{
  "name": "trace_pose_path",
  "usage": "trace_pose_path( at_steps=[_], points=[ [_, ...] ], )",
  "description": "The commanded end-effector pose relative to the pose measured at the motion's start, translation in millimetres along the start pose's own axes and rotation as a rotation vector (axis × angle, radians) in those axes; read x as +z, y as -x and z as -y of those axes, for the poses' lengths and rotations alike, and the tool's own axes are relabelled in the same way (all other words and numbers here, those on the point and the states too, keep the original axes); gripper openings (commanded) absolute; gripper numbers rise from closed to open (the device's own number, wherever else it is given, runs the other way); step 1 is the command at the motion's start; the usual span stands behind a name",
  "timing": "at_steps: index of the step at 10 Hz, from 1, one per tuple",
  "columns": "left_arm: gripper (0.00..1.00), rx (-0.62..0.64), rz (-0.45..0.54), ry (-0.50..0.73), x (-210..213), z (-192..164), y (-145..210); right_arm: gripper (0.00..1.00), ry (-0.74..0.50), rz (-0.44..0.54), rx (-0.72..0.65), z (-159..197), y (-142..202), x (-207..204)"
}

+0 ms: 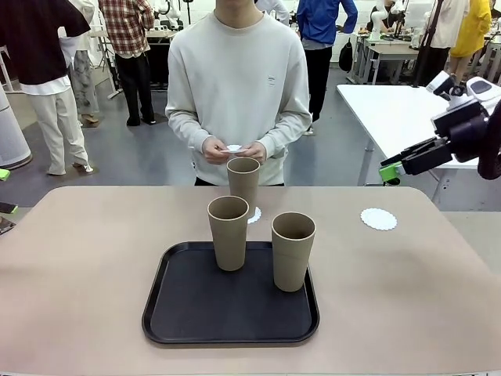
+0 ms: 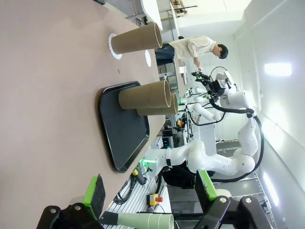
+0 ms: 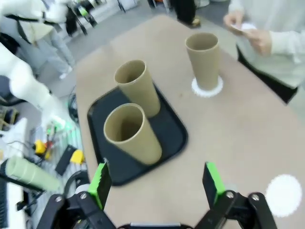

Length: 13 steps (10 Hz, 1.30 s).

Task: Place coasters on the table and set cups on them.
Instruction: Take one Reusable plastic cup from the Flat Tray and place it on a coaster set by the human.

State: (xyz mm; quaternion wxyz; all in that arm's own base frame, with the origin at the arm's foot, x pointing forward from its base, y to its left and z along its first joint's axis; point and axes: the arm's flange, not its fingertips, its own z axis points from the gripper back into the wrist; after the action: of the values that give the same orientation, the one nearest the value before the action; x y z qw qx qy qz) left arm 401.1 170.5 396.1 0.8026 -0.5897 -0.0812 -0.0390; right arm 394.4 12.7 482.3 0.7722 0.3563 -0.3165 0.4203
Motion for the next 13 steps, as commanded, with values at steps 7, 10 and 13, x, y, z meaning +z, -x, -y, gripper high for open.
trace_pose_path(
  at_steps=[7, 10, 13],
  points=[
    [1.0, -0.015, -0.008, 0.006, 2, 0, 1, 1.0, -0.117, 0.126, 0.28, -26, 79, -45],
    [1.0, -0.015, -0.008, 0.006, 2, 0, 1, 1.0, -0.136, 0.1, 0.288, -13, 55, -40],
    [1.0, -0.015, -0.008, 0.006, 2, 0, 1, 1.0, -0.236, 0.157, 0.437, -4, 52, -28]
  ],
)
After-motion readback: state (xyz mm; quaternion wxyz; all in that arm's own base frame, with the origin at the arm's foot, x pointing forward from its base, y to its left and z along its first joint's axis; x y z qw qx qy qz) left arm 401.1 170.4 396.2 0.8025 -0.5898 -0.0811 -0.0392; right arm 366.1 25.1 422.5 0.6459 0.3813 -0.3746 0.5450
